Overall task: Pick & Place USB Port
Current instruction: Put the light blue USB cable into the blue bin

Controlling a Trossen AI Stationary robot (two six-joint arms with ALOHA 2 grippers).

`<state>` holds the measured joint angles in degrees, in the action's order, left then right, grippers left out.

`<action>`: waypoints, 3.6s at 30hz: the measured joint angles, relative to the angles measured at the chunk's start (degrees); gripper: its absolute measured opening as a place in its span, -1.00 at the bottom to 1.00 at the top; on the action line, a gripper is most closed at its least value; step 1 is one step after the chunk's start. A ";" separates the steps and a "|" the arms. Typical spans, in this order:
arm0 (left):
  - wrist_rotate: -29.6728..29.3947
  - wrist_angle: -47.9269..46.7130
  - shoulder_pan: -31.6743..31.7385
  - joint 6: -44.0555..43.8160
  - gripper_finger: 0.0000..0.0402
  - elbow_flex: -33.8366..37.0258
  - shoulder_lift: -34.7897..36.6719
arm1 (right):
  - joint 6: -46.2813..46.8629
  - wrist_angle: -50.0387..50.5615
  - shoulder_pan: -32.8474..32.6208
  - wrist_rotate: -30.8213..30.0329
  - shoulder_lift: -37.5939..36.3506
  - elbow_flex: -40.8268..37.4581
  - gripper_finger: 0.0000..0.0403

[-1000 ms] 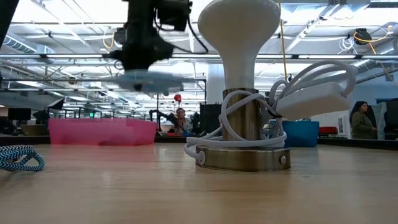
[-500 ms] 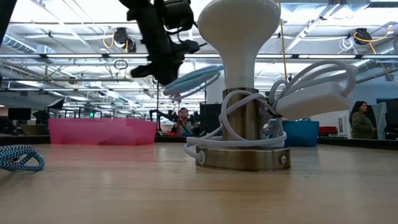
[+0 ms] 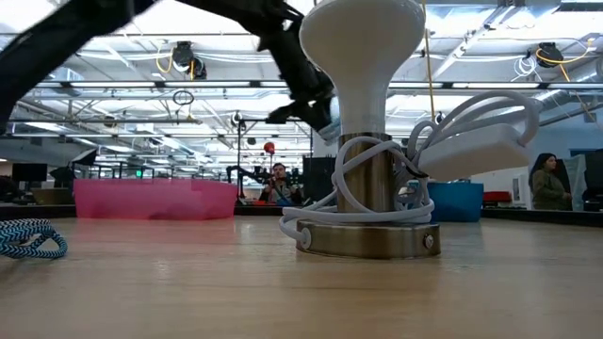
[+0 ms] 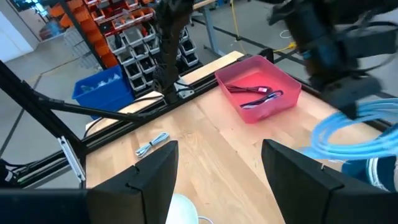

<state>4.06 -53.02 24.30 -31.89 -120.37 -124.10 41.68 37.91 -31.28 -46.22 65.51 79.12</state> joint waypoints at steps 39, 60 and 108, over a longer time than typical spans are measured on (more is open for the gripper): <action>-21.52 -17.33 -15.99 8.71 -0.88 -14.06 1.47 | 15.81 -36.29 33.10 27.35 -1.23 -28.95 0.27; -25.72 -37.81 -16.88 4.56 -0.83 -13.95 6.82 | 7.50 -33.79 48.55 27.26 -0.95 -29.02 -0.84; -26.81 -36.98 -27.45 -4.42 -0.99 -12.49 9.53 | -1.64 -54.38 61.48 28.33 -0.80 -54.27 -0.23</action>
<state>-22.74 -90.00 -3.15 -36.32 -132.86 -114.56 40.03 -16.48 30.20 -17.89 64.71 24.86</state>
